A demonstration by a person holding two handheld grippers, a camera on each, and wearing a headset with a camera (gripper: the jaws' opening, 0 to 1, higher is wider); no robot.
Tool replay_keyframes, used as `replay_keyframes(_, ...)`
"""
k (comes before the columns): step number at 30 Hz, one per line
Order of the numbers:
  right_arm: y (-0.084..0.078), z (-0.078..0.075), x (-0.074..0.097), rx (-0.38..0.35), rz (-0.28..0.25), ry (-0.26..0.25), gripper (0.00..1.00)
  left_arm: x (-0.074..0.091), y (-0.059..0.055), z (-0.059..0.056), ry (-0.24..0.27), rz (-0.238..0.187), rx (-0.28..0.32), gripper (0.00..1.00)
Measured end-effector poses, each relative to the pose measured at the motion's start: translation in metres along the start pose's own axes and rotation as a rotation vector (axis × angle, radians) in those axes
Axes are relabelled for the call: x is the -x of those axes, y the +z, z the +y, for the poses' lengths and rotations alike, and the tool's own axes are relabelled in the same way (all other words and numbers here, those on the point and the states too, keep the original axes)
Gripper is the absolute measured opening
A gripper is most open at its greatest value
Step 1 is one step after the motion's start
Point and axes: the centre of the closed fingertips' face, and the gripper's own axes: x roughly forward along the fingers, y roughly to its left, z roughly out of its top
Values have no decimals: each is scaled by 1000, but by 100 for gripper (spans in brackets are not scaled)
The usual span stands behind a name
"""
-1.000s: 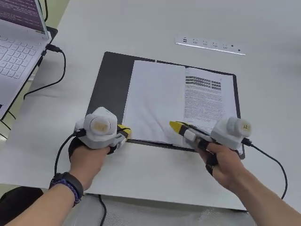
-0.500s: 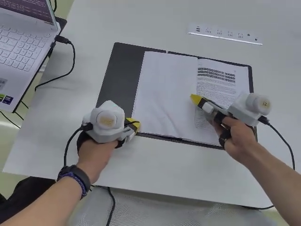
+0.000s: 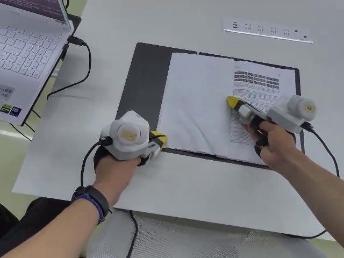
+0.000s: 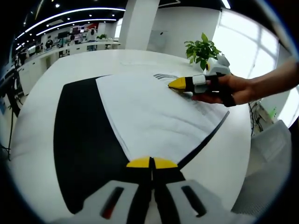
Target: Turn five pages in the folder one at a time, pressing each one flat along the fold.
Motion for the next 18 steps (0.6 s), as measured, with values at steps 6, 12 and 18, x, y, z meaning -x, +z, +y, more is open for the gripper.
replay_keyframes(6, 3, -2, -1, 1, -10, -1, 0, -1, 0, 0, 5, 0, -1, 0)
replay_keyframes(12, 15, -9, -12, -6, -35, -21, 0, -2, 1, 0, 3, 6, 0, 0)
replay_keyframes(18, 28, -17, -25, -17, -61, -49, 0, -2, 1, 0, 4, 12, 4, 0)
